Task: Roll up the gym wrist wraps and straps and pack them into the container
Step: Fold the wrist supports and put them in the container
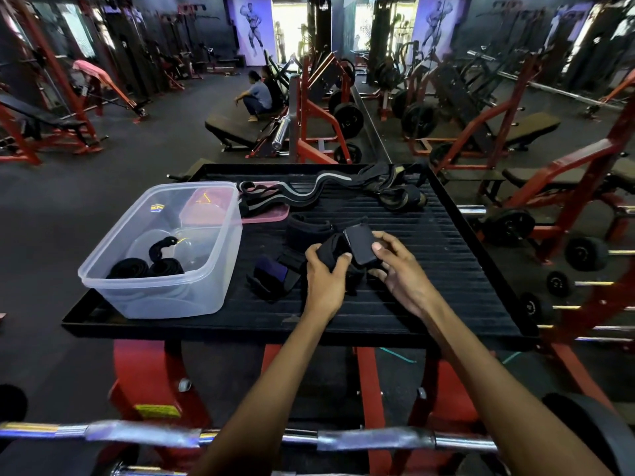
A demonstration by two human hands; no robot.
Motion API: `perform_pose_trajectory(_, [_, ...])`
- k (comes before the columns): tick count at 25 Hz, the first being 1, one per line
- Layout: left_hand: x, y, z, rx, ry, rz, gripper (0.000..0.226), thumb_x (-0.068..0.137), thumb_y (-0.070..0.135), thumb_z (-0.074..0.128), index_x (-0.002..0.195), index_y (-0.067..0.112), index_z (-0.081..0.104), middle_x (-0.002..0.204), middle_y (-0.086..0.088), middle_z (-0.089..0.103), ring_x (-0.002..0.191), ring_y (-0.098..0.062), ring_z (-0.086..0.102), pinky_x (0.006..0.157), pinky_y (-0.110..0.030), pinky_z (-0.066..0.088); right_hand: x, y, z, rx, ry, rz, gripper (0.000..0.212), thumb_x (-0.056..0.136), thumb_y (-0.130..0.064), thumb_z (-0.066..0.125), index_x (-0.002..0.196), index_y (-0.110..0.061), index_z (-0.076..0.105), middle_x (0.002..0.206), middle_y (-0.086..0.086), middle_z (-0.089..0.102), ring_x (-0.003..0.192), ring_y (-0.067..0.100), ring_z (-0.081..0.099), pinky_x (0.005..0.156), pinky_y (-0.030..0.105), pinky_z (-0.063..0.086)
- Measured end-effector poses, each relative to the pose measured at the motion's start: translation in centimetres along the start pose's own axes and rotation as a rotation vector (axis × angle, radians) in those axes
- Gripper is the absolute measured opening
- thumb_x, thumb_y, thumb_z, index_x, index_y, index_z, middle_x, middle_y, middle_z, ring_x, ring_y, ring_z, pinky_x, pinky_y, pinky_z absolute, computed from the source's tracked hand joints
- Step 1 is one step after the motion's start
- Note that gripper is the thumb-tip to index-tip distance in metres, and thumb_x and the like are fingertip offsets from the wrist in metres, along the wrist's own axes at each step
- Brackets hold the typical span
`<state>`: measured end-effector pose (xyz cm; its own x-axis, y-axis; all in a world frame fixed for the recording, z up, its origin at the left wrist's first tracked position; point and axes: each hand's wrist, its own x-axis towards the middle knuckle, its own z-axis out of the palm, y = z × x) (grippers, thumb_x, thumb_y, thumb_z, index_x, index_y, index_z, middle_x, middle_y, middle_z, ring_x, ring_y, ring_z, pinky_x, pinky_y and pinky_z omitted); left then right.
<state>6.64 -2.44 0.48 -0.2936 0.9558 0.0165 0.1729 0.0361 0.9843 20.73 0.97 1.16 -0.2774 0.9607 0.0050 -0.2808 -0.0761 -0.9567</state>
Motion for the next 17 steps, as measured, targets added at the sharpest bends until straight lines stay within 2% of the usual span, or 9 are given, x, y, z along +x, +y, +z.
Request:
perform_pose_trajectory(3, [0.0, 0.1, -0.3, 0.015, -0.012, -0.003, 0.043, 0.092, 0.042, 0.043, 0.126, 0.021, 0.032, 0.123, -0.01, 0.052, 0.109, -0.026, 0.05, 0.092, -0.038, 0.04, -0.2, 0.3, -0.4, 0.023, -0.115, 0.011, 0.067, 0.075, -0.023, 0.074, 0.136, -0.023, 0.046, 0.14, 0.002, 0.047, 0.122, 0.015, 0.053, 0.092, 0.023, 0.049])
perform_pose_trajectory(5, [-0.1, 0.2, -0.4, 0.025, -0.015, -0.004, 0.036, 0.096, 0.042, 0.037, 0.125, 0.021, 0.034, 0.119, -0.01, 0.054, 0.105, -0.025, 0.052, 0.085, -0.034, 0.039, -0.3, 0.5, -0.8, 0.005, -0.188, 0.028, 0.081, 0.064, -0.027, 0.085, 0.135, -0.027, 0.047, 0.147, 0.008, 0.038, 0.132, 0.02, 0.044, 0.094, 0.021, 0.048])
perform_pose_trajectory(8, [-0.1, 0.2, -0.4, 0.042, -0.029, 0.008, 0.04, 0.096, 0.05, 0.033, 0.124, 0.021, 0.035, 0.116, -0.008, 0.056, 0.103, -0.023, 0.053, 0.086, -0.033, 0.04, -0.8, 0.3, -0.8, -0.019, -0.238, -0.015, 0.078, 0.066, -0.024, 0.084, 0.135, -0.026, 0.047, 0.148, 0.011, 0.037, 0.131, 0.019, 0.044, 0.092, 0.02, 0.048])
perform_pose_trajectory(11, [0.0, 0.2, -0.2, 0.078, -0.054, 0.021, 0.05, 0.094, 0.058, 0.026, 0.127, 0.022, 0.035, 0.115, -0.005, 0.056, 0.102, -0.022, 0.054, 0.088, -0.034, 0.042, -1.5, 0.1, -0.7, -0.054, -0.291, -0.09, 0.064, 0.08, -0.005, 0.065, 0.138, -0.021, 0.041, 0.142, 0.011, 0.044, 0.125, 0.017, 0.048, 0.095, 0.024, 0.046])
perform_pose_trajectory(13, [0.0, 0.2, -0.2, 0.109, -0.074, 0.035, 0.05, 0.094, 0.057, 0.022, 0.128, 0.023, 0.035, 0.117, -0.005, 0.056, 0.104, -0.022, 0.054, 0.089, -0.035, 0.042, -1.7, -0.6, -0.8, -0.172, -0.305, -0.131, 0.061, 0.08, -0.008, 0.066, 0.135, -0.022, 0.045, 0.142, 0.009, 0.043, 0.126, 0.016, 0.049, 0.096, 0.025, 0.045])
perform_pose_trajectory(15, [0.1, 0.1, -0.1, 0.155, -0.084, 0.065, 0.05, 0.095, 0.055, 0.021, 0.132, 0.024, 0.034, 0.125, -0.009, 0.054, 0.113, -0.026, 0.052, 0.096, -0.039, 0.041, -1.7, -1.4, -0.7, -0.334, -0.281, -0.178, 0.057, 0.081, -0.006, 0.066, 0.133, -0.019, 0.048, 0.139, 0.003, 0.043, 0.125, 0.013, 0.05, 0.096, 0.022, 0.045])
perform_pose_trajectory(17, [-0.1, 0.2, 0.0, 0.245, -0.098, 0.127, 0.052, 0.097, 0.05, 0.022, 0.14, 0.023, 0.031, 0.137, -0.011, 0.045, 0.126, -0.029, 0.043, 0.105, -0.04, 0.034, -1.9, -1.4, -0.5, -0.439, -0.201, -0.201, 0.054, 0.08, 0.006, 0.065, 0.127, -0.015, 0.051, 0.131, -0.001, 0.048, 0.12, 0.012, 0.053, 0.096, 0.019, 0.045])
